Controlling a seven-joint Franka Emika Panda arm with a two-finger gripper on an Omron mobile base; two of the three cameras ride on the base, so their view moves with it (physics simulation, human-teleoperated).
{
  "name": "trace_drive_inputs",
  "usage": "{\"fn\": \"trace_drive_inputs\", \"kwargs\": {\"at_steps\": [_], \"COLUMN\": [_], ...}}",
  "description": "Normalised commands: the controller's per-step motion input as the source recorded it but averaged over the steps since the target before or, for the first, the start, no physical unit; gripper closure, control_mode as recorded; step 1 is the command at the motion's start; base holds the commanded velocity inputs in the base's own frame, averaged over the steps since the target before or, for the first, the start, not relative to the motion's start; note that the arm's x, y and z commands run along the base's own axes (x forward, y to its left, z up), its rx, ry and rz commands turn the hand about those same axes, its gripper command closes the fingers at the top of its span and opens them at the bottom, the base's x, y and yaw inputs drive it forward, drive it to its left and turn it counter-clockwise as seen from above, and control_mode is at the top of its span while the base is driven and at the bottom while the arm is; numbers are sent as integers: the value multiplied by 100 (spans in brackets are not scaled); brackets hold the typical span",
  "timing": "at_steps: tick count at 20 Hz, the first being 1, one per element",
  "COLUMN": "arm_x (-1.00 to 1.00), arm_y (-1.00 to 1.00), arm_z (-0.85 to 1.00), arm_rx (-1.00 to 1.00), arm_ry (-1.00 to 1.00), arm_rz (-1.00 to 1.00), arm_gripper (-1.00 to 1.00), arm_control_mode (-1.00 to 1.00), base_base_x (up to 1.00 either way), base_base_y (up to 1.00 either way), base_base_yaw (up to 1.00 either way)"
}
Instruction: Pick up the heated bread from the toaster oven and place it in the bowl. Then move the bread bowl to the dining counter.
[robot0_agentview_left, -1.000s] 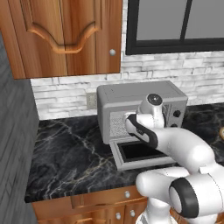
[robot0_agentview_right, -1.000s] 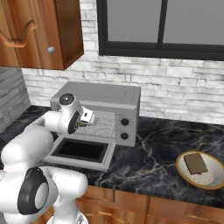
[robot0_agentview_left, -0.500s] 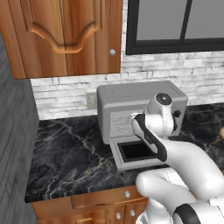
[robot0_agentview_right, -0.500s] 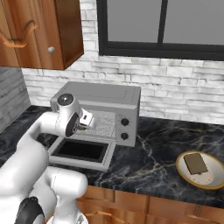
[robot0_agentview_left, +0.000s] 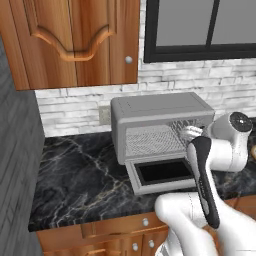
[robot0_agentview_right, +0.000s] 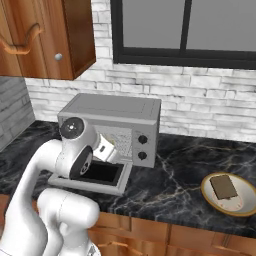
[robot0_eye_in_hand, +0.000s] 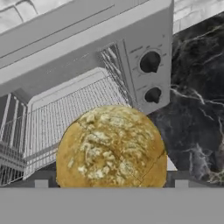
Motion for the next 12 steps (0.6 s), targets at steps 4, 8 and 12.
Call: {"fn": "trace_drive_inputs", "kwargs": {"at_steps": [4, 8, 12], "arm_x": [-100, -66, 2], "arm_y": [-93, -100, -100], "arm_z": [93, 63, 3], "arm_rx": [0, 5, 4], "arm_ry": [-14, -1, 44], "arm_rz": [-16, -16, -24], "arm_gripper": [100, 100, 100], "arm_control_mode": [-100, -100, -100], "base_base_x": [0, 0, 0], "base_base_y": [0, 0, 0], "base_base_yaw": [0, 0, 0]}}
